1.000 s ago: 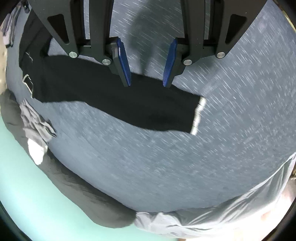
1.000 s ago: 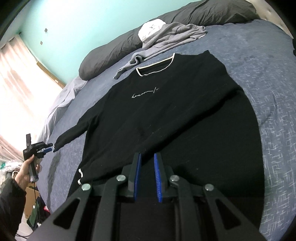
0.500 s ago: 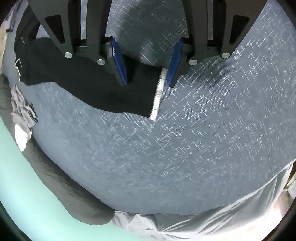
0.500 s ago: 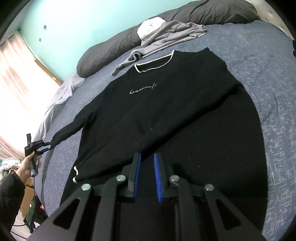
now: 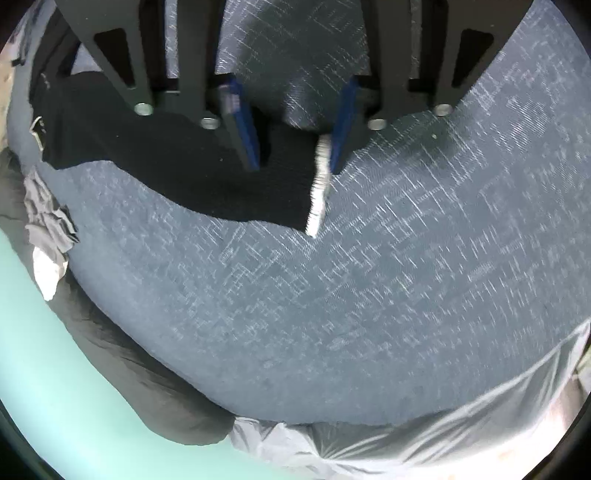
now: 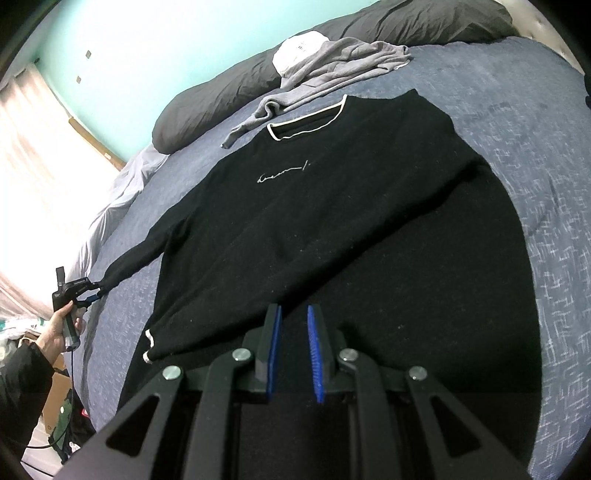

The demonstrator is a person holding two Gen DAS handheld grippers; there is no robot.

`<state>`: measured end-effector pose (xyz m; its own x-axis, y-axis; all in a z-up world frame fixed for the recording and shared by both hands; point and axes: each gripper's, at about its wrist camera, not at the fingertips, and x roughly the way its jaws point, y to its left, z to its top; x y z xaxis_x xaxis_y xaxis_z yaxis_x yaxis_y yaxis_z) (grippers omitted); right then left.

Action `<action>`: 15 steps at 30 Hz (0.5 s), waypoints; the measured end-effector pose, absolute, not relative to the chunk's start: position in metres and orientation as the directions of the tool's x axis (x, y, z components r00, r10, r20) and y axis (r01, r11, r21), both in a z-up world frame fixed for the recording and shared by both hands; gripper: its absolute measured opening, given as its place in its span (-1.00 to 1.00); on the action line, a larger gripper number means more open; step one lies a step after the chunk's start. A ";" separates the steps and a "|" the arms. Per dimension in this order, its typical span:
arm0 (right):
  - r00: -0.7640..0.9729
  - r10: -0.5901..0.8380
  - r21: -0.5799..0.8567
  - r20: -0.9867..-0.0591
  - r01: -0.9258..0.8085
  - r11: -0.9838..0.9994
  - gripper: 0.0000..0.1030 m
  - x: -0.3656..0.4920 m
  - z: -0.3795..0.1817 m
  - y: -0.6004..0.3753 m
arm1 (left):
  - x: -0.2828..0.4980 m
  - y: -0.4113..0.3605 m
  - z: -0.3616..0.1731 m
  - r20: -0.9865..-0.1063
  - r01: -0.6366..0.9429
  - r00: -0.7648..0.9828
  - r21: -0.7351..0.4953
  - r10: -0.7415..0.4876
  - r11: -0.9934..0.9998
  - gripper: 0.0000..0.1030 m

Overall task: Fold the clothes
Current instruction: 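Hold the sweater middle with the right gripper while the left gripper lifts the cuff, then carry the white-trimmed cuff with the left gripper across the sweater toward the right gripper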

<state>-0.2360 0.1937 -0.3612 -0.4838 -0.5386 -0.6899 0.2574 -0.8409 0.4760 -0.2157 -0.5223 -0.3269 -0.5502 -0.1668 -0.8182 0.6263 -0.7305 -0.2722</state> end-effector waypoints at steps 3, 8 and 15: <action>-0.482 -0.540 0.478 -0.690 0.257 -0.840 -0.72 -0.236 -0.362 0.194 | -0.216 -0.521 -0.322 -0.809 0.611 -0.563 -0.271 -0.168 -0.744 -0.73; -0.480 -0.543 0.481 -0.689 0.259 -0.838 -0.72 -0.236 -0.362 0.195 | -0.219 -0.509 -0.304 -0.789 0.577 -0.593 -0.272 -0.165 -0.770 -0.79; -0.481 -0.559 0.494 -0.675 0.268 -0.827 -0.72 -0.235 -0.361 0.195 | -0.227 -0.483 -0.269 -0.756 0.518 -0.640 -0.290 -0.139 -0.805 -0.81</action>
<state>-0.2347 0.1950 -0.3608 -0.4814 -0.5589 -0.6752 0.2676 -0.8273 0.4940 -0.2272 -0.4830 -0.2694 -0.6399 -0.1392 -0.7557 0.5180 -0.8045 -0.2905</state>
